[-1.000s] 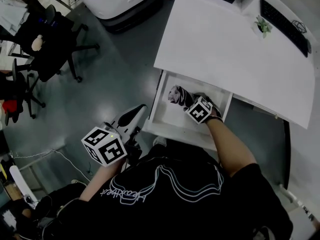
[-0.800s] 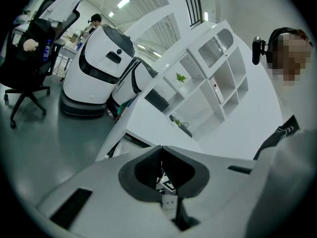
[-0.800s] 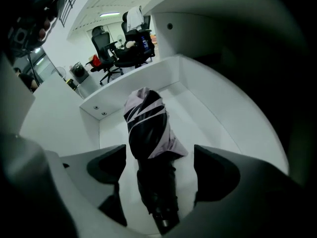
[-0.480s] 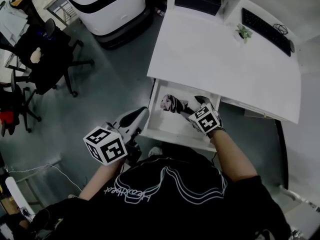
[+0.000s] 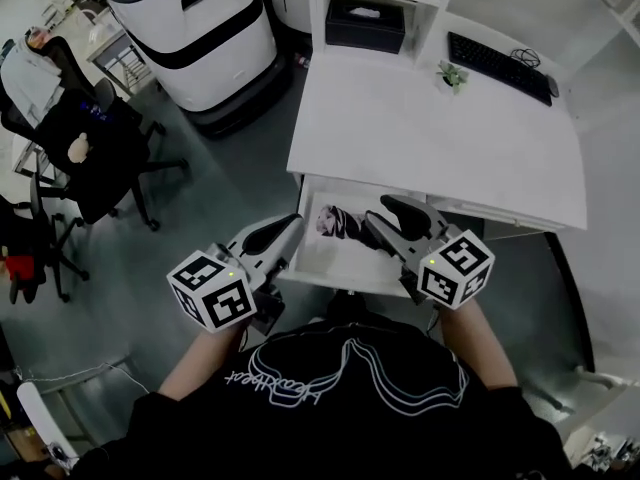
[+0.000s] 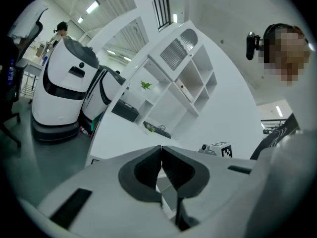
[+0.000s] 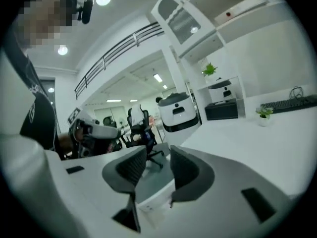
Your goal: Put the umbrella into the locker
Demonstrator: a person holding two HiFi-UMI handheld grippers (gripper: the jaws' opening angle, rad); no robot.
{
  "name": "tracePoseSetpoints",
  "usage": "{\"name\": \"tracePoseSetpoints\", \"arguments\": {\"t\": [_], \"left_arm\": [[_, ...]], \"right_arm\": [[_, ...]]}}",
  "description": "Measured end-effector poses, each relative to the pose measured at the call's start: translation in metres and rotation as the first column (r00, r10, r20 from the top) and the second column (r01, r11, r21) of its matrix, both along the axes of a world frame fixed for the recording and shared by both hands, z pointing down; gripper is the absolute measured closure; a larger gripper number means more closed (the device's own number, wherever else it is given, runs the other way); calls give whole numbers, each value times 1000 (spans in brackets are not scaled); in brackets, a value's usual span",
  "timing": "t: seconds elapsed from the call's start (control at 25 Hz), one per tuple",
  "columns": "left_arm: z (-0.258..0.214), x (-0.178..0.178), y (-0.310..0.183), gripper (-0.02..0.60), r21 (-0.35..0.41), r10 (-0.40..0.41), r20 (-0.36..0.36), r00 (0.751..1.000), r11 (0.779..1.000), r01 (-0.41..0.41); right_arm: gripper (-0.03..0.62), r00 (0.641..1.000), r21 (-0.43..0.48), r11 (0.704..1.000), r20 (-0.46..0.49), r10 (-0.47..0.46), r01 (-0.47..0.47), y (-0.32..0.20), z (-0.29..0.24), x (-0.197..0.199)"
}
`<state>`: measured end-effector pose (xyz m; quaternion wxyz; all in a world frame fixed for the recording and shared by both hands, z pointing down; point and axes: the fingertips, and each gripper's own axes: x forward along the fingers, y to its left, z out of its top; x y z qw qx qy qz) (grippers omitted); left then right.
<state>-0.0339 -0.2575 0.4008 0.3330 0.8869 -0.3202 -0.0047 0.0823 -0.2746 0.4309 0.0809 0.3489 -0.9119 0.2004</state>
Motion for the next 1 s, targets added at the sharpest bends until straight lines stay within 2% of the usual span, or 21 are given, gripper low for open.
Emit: {"name": "tracePoseSetpoints", "arguments": {"t": [0.08, 0.2, 0.24, 0.32, 0.48, 0.72, 1.0], "left_arm": [[-16, 8, 3, 575, 38, 29, -7, 1000, 999, -29], [-41, 18, 14, 575, 97, 77, -14, 997, 992, -75], [-48, 21, 18, 575, 116, 92, -17, 996, 989, -89], [-62, 24, 27, 575, 154, 117, -24, 993, 982, -112], [-89, 28, 41, 576, 219, 154, -50, 987, 966, -140], [-116, 27, 54, 575, 288, 186, -53, 981, 944, -163], [-133, 27, 60, 575, 320, 190, -56, 980, 933, -163]], "right_arm": [[472, 998, 36, 999, 57, 31, -33, 10, -27, 4], [583, 990, 110, 990, 113, 81, -93, 27, -65, 11], [589, 984, 133, 984, 151, 94, -115, 34, -79, 14], [591, 972, 186, 972, 212, 101, -142, 47, -106, 16], [591, 973, 265, 951, 205, 106, -159, 66, -135, 16], [590, 963, 233, 961, 258, 83, -146, 86, -149, 13], [591, 969, 241, 963, 240, 62, -121, 92, -159, 6]]}}
